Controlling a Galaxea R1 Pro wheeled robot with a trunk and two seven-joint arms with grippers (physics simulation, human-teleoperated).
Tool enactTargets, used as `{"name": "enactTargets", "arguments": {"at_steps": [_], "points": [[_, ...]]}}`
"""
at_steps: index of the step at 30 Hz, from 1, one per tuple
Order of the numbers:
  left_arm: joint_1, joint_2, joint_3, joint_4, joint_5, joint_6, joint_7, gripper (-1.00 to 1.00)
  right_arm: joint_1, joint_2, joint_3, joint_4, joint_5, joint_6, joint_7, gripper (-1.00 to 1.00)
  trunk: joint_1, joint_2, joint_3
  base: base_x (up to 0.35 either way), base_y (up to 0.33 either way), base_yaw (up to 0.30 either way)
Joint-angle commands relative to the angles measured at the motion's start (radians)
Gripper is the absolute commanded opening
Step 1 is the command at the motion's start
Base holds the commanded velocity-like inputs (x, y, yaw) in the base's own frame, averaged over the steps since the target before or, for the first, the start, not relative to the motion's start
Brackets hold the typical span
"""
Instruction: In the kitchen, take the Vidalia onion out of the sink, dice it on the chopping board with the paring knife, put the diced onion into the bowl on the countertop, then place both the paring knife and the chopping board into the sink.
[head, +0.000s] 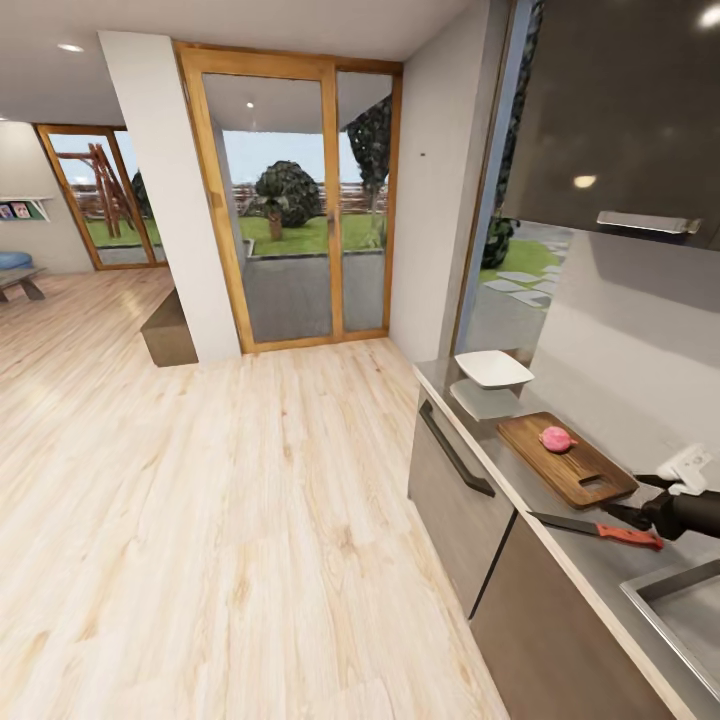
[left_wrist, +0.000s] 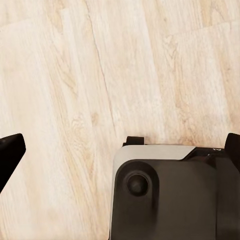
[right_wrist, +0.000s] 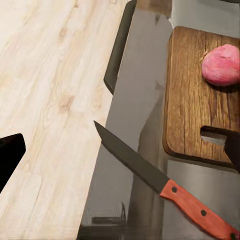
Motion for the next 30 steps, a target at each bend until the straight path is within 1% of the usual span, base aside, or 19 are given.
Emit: {"name": "enactTargets", "arguments": {"at_steps": [1,2,3,6,7,11,17,20,22,24,27,30], "points": [[-0.001,0.0,-0.009,0.001,0.01,-0.004,0.002,1.0,-0.001,0.0,-0.001,-0.001,0.014,0.008,0.014,1.0,0.001,-0.002,-0.002,0.0,0.0,0.0],[-0.001,0.0,-0.009,0.001,0.01,-0.004,0.002,1.0,-0.001,0.0,-0.001,-0.001,0.027,0.008,0.03,1.0,0.001,-0.002,-0.002,0.0,0.0,0.0],[-0.001,0.0,-0.009,0.001,0.01,-0.004,0.002,1.0,-0.001,0.0,-0.001,-0.001,0.031,0.008,0.04,1.0,0.001,-0.002,-0.002,0.0,0.0,0.0],[-0.001,0.0,-0.009,0.001,0.01,-0.004,0.002,1.0,-0.001,-0.001,-0.001,-0.001,0.048,0.008,0.1,1.0,0.001,-0.002,-0.002,0.0,0.0,0.0],[-0.001,0.0,-0.009,0.001,0.01,-0.004,0.002,1.0,-0.001,-0.001,-0.001,-0.001,0.049,0.007,0.108,1.0,0.001,-0.002,-0.002,0.0,0.0,0.0],[-0.001,0.0,-0.009,0.001,0.01,-0.004,0.002,1.0,-0.001,-0.002,-0.001,-0.001,0.051,0.007,0.115,1.0,0.001,-0.002,-0.002,0.0,0.0,0.0],[-0.001,0.0,-0.009,0.001,0.01,-0.004,0.002,1.0,-0.001,-0.04,0.001,-0.001,0.049,0.008,0.117,1.0,0.001,-0.002,-0.002,0.0,0.0,0.0],[-0.001,0.0,-0.009,0.001,0.01,-0.004,0.002,1.0,-0.001,-0.041,0.004,0.0,0.049,0.007,0.117,1.0,0.001,-0.002,-0.002,0.0,0.0,0.0],[-0.001,0.0,-0.009,0.001,0.01,-0.004,0.002,1.0,-0.001,-0.041,0.006,0.004,0.058,0.007,0.117,1.0,0.001,-0.002,-0.002,0.0,0.0,0.0],[-0.001,0.0,-0.009,0.001,0.01,-0.004,0.002,1.0,-0.001,-0.041,0.006,0.02,0.08,0.007,0.117,1.0,0.001,-0.002,-0.002,0.0,0.0,0.0],[-0.001,0.0,-0.009,0.001,0.01,-0.004,0.002,1.0,-0.001,-0.04,0.006,0.038,0.096,0.007,0.116,1.0,0.001,-0.002,-0.002,0.0,0.0,0.0],[-0.001,0.0,-0.009,0.001,0.01,-0.004,0.002,1.0,-0.001,-0.04,0.005,0.073,0.119,-0.015,0.116,1.0,0.001,-0.002,-0.002,0.0,0.0,0.0]]}}
